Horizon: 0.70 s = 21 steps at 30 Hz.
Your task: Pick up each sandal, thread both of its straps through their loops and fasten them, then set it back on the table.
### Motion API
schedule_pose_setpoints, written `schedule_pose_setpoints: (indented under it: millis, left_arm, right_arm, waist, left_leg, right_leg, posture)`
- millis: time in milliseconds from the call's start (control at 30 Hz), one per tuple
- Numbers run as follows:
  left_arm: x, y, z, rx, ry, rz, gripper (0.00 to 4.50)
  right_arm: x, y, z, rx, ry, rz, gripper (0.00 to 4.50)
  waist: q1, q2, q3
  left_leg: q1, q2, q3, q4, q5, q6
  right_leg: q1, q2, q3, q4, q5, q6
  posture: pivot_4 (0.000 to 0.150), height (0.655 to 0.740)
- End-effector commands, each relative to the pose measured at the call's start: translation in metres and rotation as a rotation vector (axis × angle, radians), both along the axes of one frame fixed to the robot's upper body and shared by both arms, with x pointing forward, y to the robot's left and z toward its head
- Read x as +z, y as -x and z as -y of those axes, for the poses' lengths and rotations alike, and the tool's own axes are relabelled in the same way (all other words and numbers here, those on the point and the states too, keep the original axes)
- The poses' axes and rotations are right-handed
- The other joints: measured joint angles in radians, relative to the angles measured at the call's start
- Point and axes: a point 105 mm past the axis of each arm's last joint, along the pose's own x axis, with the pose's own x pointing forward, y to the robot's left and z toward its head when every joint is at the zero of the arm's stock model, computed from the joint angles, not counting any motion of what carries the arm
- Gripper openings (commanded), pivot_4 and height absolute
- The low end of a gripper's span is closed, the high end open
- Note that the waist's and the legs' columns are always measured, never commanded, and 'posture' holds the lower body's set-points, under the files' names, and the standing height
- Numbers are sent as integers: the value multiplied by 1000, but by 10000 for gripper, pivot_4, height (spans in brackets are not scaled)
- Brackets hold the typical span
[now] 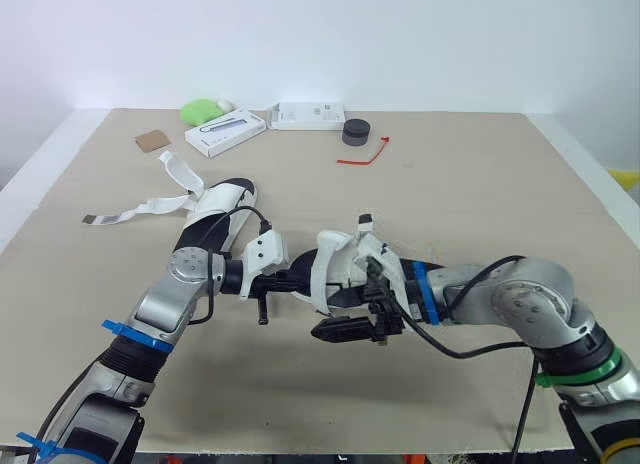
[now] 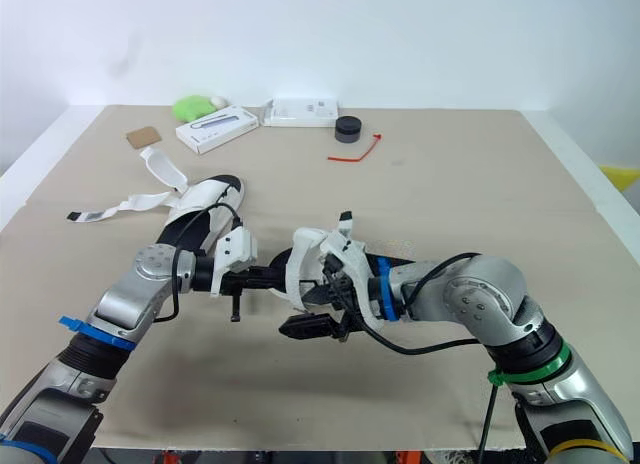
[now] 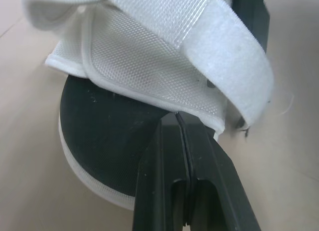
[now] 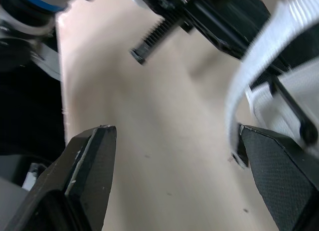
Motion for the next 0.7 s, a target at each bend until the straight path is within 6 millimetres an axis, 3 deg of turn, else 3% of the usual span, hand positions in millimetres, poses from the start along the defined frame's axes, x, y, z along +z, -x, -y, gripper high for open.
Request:
schedule_pose_setpoints:
  millis: [33,233,333,433,467,500,567,633,700]
  left_arm:
    - [3,0,-2,7,4,17,0]
    - [3,0,-2,9,4,19,0]
    - [3,0,-2,9,4,19,0]
    - [3,1,-1,8,4,19,0]
    - [3,0,-1,9,5,19,0]
    - [3,0,-2,9,5,19,0]
    - [3,-1,-2,11,4,19,0]
    - [2,-1,-3,14,3,19,0]
    - [2,-1,-3,15,3,18,0]
  right_arm:
    - [10,-9,3,-33,1,53,42830]
    - [9,-20,1,-78,-6,73,42830]
    - [11,-22,-1,-84,-23,67,35354]
    - [11,-23,-4,-90,-34,61,22307]
    - [10,-23,-5,-93,-38,57,22307]
    - [10,-23,-5,-95,-39,56,16174]
    - [10,-23,-5,-96,-41,50,10425]
    - [10,-22,-4,-95,-45,38,911]
    - [10,-21,-4,-95,-54,27,361]
  waist:
    - [0,0,0]
    - [0,0,0]
    - [0,0,0]
    - [-1,0,0]
    - [0,0,0]
    - [-1,0,0]
    - [-1,0,0]
    - [-1,0,0]
    - [-1,0,0]
  left_leg:
    - [0,0,0,0,0,0]
    - [0,0,0,0,0,0]
    - [0,0,0,0,0,0]
    - [0,0,0,0,0,0]
    - [0,0,-1,0,0,0]
    - [0,0,-1,0,0,0]
    - [-1,0,-1,0,0,0]
    - [-1,0,-1,0,0,0]
    - [-1,0,-1,0,0,0]
  right_leg:
    - [0,0,0,0,0,0]
    - [0,0,0,0,2,-3]
    - [0,0,0,0,2,-3]
    - [0,0,0,0,2,-3]
    - [0,1,0,0,2,-3]
    - [0,0,0,0,2,-3]
    - [0,0,0,0,2,-3]
    - [0,0,0,0,2,-3]
    - [0,0,0,0,2,-3]
  posture:
    - [1500,7400]
    - [1500,7400]
    - [1500,7400]
    - [1500,7400]
    - [1500,7400]
    - [1500,7400]
    - [1500,7400]
    - [1500,7400]
    - [1500,7400]
